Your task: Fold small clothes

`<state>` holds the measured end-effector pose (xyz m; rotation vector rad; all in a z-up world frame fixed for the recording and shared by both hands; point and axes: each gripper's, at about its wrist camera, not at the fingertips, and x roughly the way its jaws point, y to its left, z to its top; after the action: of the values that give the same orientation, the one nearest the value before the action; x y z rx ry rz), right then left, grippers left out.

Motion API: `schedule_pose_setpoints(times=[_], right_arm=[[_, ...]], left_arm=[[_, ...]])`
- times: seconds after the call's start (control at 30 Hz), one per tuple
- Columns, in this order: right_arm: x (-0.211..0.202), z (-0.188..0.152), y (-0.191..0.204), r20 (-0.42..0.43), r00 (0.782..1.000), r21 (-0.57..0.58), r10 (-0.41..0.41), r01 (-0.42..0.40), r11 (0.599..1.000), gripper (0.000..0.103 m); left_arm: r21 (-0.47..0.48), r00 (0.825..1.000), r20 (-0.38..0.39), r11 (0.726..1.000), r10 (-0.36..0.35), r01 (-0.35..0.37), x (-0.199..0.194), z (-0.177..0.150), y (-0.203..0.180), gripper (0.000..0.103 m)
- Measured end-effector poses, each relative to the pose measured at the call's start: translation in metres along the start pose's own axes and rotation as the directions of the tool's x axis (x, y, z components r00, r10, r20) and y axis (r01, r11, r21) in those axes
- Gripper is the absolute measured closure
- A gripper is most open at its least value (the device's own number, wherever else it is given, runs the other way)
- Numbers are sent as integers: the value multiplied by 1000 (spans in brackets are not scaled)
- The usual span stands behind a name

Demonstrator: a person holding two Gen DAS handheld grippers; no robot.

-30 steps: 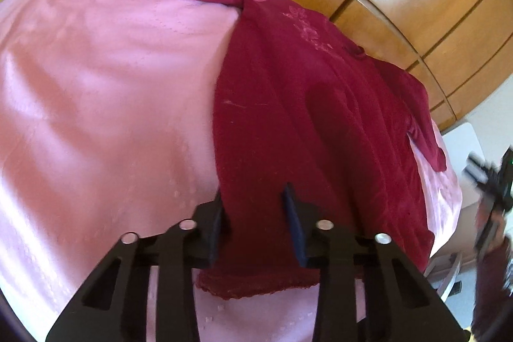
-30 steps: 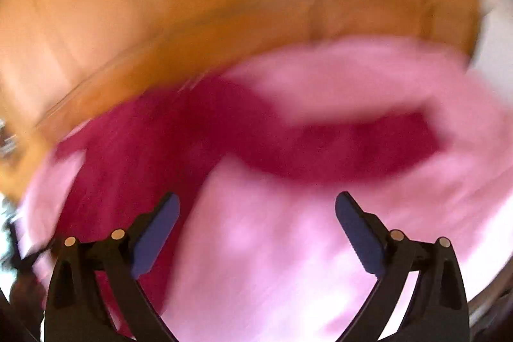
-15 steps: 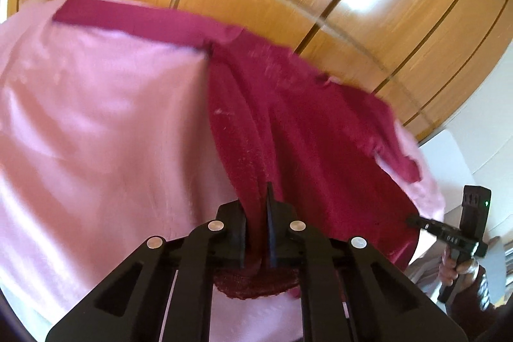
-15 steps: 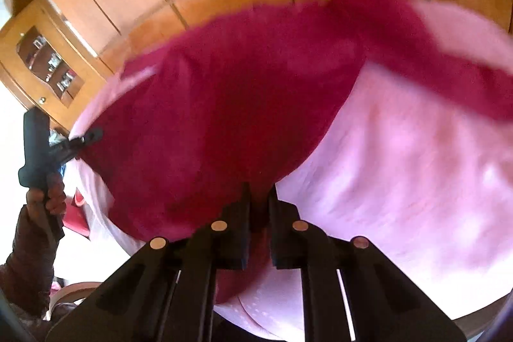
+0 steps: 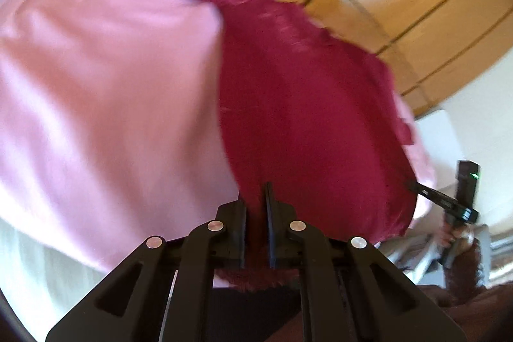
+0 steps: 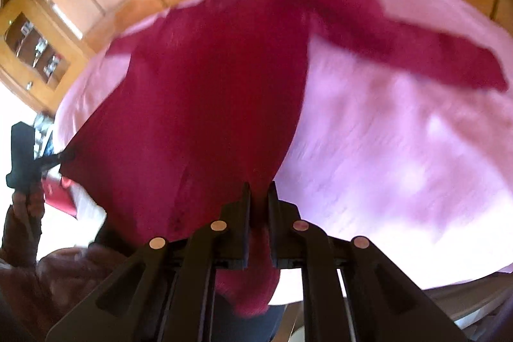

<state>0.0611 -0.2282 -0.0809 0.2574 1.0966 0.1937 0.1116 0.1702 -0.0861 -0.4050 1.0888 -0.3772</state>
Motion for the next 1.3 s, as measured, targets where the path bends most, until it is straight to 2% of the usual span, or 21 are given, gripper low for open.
schedule_pose_setpoints(times=[0.03, 0.13, 0.17, 0.2, 0.23, 0.3, 0.43, 0.47, 0.5, 0.53, 0.6, 0.7, 0.77, 0.83, 0.9, 0.97, 1.07, 1.1, 1.17, 1.23, 1.3], right_arm=[[3, -3, -3, -7, 1000, 14, -7, 7, 1000, 70], [-12, 3, -22, 37, 999, 67, -35, 32, 997, 57], [-20, 6, -35, 66, 995, 96, -80, 74, 993, 51], [-25, 10, -48, 92, 989, 128, -116, 104, 986, 38], [-32, 16, -69, 129, 979, 200, -159, 132, 971, 36], [-39, 24, -100, 160, 966, 328, -204, 143, 934, 37], [-52, 37, -192, 207, 914, 602, -349, 163, 781, 40], [-53, 40, -209, 206, 905, 640, -373, 164, 751, 42], [-52, 43, -222, 202, 895, 669, -396, 169, 724, 44], [-53, 44, -238, 197, 886, 700, -420, 172, 693, 44], [-47, 53, -269, 199, 887, 757, -417, 131, 641, 45], [-34, 69, -295, 200, 898, 801, -392, 81, 593, 48], [-27, 86, -306, 181, 895, 797, -409, 110, 594, 58], [-23, 98, -309, 139, 885, 767, -444, 187, 613, 96], [-29, 105, -306, 119, 858, 715, -500, 275, 643, 96], [-48, 111, -297, 173, 793, 676, -583, 335, 656, 96], [-87, 90, -310, 188, 692, 717, -697, 389, 579, 96], [-93, 84, -319, 177, 684, 738, -708, 384, 555, 96], [-86, 76, -338, 147, 725, 761, -673, 352, 545, 96], [-71, 70, -343, 94, 732, 746, -675, 397, 535, 95], [-48, 64, -345, 43, 752, 741, -658, 417, 526, 91]], left_arm=[[-20, 1000, 0, 1000, 9, -9, 0, 0, 5, 95], [-78, 998, 40, 996, 44, -41, -15, 6, 22, 95], [-94, 997, 55, 994, 53, -47, -19, 10, 26, 95], [-103, 995, 76, 993, 65, -57, -23, 13, 27, 95], [-105, 993, 95, 992, 74, -64, -25, 16, 27, 95], [-83, 988, 128, 994, 83, -72, -26, 23, 20, 95], [-6, 987, 150, 998, 60, -60, -14, 32, -9, 95], [26, 987, 148, 997, 65, -70, -5, 33, -22, 91], [47, 988, 140, 996, 65, -72, 2, 35, -30, 80], [56, 989, 132, 996, 60, -68, 5, 35, -32, 77], [76, 993, 110, 996, 40, -48, 19, 39, -45, 75], [119, 996, 81, 992, 39, -49, 39, 41, -64, 75], [147, 997, 62, 988, 35, -44, 51, 44, -77, 75], [180, 998, 49, 982, 42, -50, 62, 45, -88, 75], [210, 998, 38, 976, 48, -55, 71, 45, -96, 75], [238, 998, 18, 969, 65, -67, 83, 45, -102, 75], [262, 995, -28, 962, 91, -80, 101, 42, -105, 75], [269, 993, -43, 959, 107, -92, 106, 40, -104, 75], [271, 991, -48, 956, 126, -109, 114, 38, -102, 75], [261, 991, -44, 959, 125, -109, 112, 37, -100, 74], [233, 993, -47, 968, 104, -90, 108, 39, -96, 74]])
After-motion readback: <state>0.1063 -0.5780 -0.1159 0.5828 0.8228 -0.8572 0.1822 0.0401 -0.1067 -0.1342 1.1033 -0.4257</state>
